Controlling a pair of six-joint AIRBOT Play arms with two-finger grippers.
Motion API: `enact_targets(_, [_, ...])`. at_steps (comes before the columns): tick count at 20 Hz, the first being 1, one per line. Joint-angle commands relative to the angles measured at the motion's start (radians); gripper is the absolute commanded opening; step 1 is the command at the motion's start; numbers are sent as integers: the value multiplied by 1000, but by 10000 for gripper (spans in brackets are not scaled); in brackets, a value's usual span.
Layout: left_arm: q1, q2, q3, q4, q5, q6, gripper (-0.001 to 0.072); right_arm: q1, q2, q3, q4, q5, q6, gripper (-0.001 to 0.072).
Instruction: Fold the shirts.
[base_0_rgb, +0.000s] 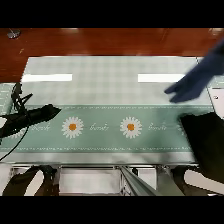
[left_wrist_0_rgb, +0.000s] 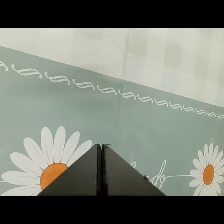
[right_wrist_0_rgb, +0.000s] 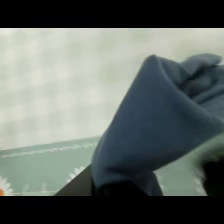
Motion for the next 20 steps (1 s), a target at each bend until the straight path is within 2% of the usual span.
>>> enact_targets(1, [1,0,0,0,0,0,30,-196,192,-191,-166,79,-15,14])
enact_targets(3, [1,0,0,0,0,0,30,-303,330,-377,-283,79,-42,15])
enact_targets(7, [1,0,0,0,-1,0,30,-517,566,-742,-637,79,-84,15])
enact_targets(9, [1,0,0,0,-1,0,30,-610,661,-906,-691,72,-51,17])
enact_targets(10, [1,-1,0,0,-1,0,30,-634,697,-987,-691,53,-40,81])
enact_targets(11, [1,-1,0,0,-1,0,30,-636,709,-1051,-690,39,-29,434])
enact_targets(12, [1,-1,0,0,-6,0,30,-628,702,-1082,-687,24,-46,631])
enact_targets(15, [1,-19,12,2,-53,38,29,-559,640,-1038,-687,-69,-70,627])
enact_targets(17, [1,-63,95,8,-67,42,28,-470,554,-918,-625,-171,-92,578])
enact_targets(18, [0,-94,170,8,-90,42,28,-405,493,-831,-565,-217,-100,430])
enact_targets(19, [-8,-135,275,8,-122,42,28,-324,429,-738,-476,-262,-113,201])
enact_targets(20, [-26,-177,387,8,-143,42,28,-236,370,-655,-360,-311,-146,11])
